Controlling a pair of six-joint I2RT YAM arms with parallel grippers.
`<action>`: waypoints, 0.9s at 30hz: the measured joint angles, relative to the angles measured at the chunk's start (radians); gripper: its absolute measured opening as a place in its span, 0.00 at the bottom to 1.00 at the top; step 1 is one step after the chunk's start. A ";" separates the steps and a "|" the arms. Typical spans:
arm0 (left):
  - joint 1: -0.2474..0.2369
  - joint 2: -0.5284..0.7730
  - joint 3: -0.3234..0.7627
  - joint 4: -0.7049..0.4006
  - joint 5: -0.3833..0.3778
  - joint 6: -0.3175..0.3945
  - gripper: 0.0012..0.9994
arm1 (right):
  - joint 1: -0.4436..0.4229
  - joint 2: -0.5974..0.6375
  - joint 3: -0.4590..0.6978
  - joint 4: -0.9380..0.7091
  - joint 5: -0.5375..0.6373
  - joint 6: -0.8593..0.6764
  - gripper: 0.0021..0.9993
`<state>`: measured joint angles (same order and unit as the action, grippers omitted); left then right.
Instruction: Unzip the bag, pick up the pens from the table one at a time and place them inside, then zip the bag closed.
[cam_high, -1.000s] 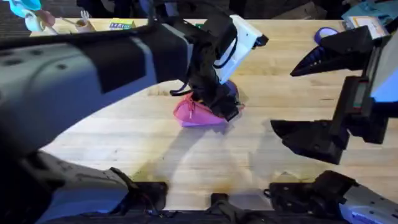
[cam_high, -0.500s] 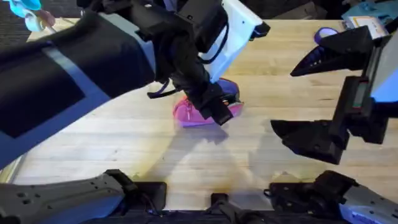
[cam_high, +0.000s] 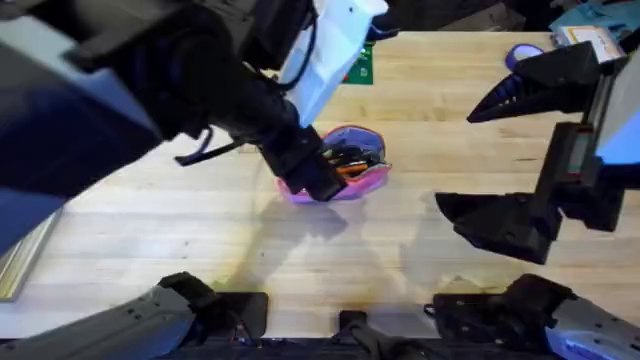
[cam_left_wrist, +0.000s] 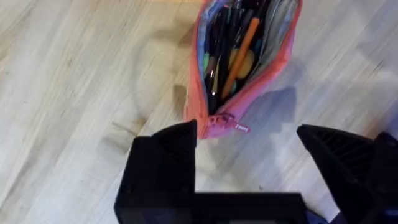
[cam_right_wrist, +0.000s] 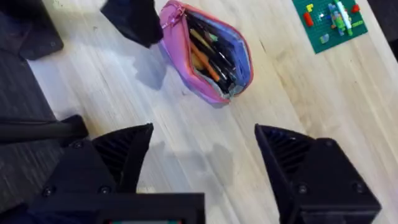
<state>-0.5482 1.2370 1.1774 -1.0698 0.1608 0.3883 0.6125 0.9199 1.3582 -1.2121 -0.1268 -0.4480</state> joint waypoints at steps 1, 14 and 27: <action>0.006 -0.010 0.000 -0.008 0.001 0.010 1.00 | 0.000 0.000 0.000 0.000 0.000 0.000 1.00; 0.195 -0.294 -0.142 -0.012 0.108 0.261 1.00 | 0.000 0.000 0.000 0.000 0.000 0.000 1.00; 0.369 -0.478 -0.339 0.158 0.202 0.378 0.99 | 0.000 0.000 0.000 0.000 0.000 0.000 1.00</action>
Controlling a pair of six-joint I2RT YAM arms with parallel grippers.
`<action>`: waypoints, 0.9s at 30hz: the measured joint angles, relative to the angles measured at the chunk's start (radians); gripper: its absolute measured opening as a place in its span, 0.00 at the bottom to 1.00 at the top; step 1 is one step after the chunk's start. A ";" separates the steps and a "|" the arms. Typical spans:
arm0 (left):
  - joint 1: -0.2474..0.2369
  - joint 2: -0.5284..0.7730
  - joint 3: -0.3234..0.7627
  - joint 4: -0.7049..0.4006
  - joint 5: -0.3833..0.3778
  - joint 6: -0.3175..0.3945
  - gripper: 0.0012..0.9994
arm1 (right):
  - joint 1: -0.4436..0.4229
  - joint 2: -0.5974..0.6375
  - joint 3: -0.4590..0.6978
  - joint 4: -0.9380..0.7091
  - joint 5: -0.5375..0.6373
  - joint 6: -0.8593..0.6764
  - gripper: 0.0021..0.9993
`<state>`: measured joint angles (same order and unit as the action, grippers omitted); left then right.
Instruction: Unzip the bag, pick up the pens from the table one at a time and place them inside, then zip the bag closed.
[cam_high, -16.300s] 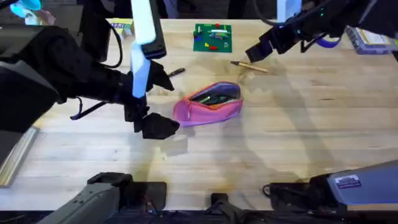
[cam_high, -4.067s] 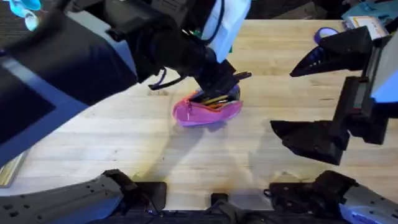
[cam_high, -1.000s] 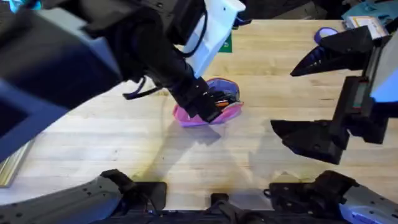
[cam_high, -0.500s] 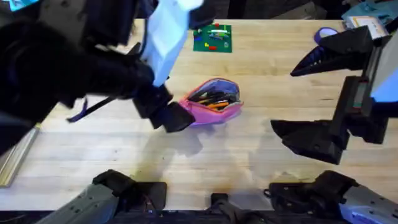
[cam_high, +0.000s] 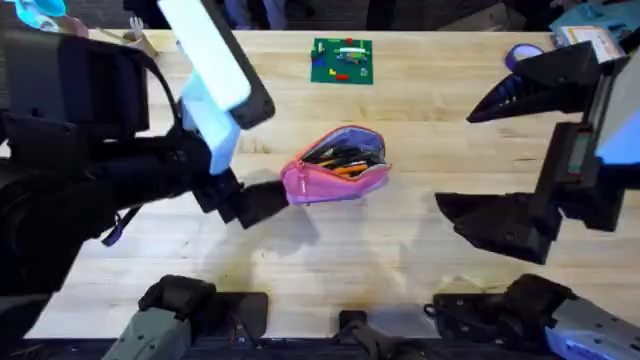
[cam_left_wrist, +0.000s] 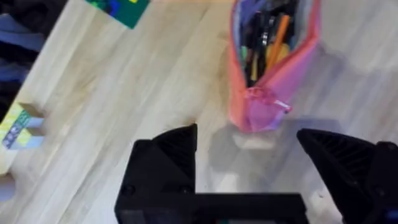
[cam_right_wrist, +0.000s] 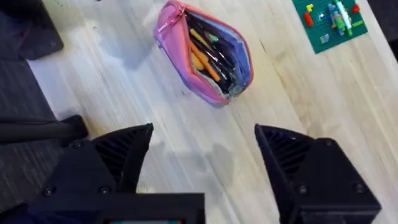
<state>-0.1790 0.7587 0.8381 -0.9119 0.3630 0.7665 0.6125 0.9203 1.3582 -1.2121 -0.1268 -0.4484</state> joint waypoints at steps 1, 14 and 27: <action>0.012 0.001 -0.002 0.009 0.000 0.002 0.99 | 0.000 0.000 0.000 0.000 0.000 0.000 1.00; 0.044 0.002 -0.003 -0.107 -0.127 0.059 0.99 | 0.000 0.000 0.000 0.000 0.000 0.000 1.00; 0.048 0.002 -0.003 -0.169 -0.079 0.257 0.99 | 0.000 0.024 0.000 0.000 0.000 0.000 1.00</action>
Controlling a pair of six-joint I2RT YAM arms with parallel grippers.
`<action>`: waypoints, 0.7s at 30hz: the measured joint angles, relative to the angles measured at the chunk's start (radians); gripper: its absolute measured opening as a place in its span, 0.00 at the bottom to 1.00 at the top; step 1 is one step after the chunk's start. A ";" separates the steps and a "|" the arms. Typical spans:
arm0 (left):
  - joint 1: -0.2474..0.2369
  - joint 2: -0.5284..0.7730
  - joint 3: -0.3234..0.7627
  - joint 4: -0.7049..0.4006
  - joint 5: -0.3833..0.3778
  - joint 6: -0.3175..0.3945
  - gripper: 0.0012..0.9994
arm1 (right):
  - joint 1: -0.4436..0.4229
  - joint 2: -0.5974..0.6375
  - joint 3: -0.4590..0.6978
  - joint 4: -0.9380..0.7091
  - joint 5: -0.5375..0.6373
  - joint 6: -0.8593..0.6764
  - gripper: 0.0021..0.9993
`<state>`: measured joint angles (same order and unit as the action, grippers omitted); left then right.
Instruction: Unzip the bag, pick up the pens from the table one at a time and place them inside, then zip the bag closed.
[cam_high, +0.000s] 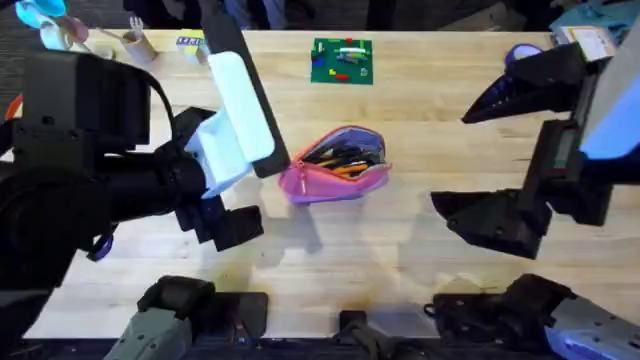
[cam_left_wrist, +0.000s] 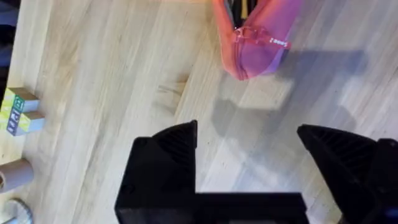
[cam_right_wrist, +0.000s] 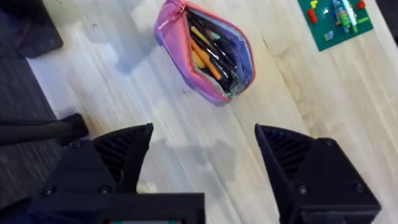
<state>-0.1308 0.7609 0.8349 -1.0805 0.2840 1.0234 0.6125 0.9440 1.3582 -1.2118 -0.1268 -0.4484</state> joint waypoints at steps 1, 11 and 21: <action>0.005 0.000 0.000 -0.006 0.006 0.009 0.99 | 0.000 0.004 0.000 0.000 0.000 0.000 1.00; 0.163 0.000 -0.001 -0.032 0.148 0.135 0.99 | 0.000 0.007 0.000 0.000 0.000 0.000 1.00; 0.365 0.034 -0.091 -0.031 0.420 0.309 0.99 | 0.000 0.007 0.000 0.000 0.000 -0.005 1.00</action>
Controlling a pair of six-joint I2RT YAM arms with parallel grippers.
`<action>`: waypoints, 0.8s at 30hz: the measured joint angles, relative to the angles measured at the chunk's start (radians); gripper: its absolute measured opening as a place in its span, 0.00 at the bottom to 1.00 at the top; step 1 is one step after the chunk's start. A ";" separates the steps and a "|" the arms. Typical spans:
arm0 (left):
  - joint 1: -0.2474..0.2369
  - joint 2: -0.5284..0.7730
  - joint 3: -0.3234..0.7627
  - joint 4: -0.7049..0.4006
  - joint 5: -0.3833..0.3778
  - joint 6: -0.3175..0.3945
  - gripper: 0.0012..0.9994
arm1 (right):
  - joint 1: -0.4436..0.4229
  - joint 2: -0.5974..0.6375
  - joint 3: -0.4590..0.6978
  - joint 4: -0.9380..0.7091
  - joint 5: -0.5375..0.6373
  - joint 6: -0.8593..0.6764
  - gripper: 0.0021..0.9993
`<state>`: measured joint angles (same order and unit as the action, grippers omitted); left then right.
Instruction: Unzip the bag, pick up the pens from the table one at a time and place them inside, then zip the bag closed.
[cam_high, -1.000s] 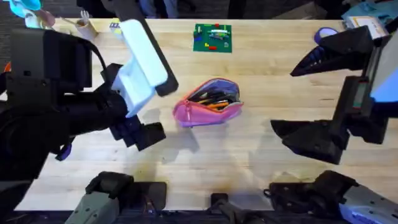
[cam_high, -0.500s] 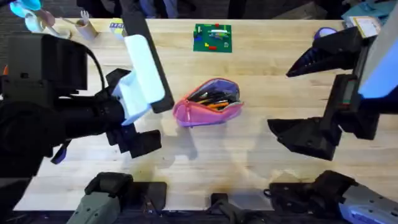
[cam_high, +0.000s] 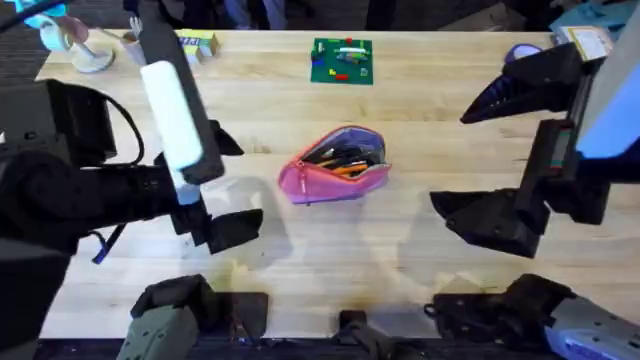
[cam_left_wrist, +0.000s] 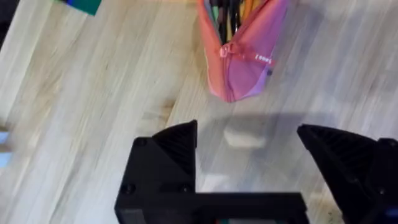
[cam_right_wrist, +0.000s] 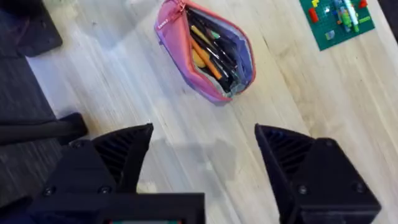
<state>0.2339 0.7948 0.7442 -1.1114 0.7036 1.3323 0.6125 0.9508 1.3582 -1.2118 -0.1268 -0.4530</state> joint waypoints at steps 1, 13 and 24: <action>0.013 0.011 -0.006 0.000 0.025 0.018 0.99 | 0.000 0.000 0.000 0.000 0.000 0.000 1.00; 0.066 0.169 -0.018 0.005 0.162 0.146 0.99 | 0.000 0.000 0.000 0.003 0.000 0.000 1.00; 0.066 0.239 -0.018 0.007 0.169 0.155 0.99 | 0.000 0.040 0.000 0.034 -0.102 0.062 1.00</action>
<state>0.3000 1.0340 0.7258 -1.1042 0.8722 1.4868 0.6125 0.9907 1.3582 -1.1780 -0.2291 -0.3907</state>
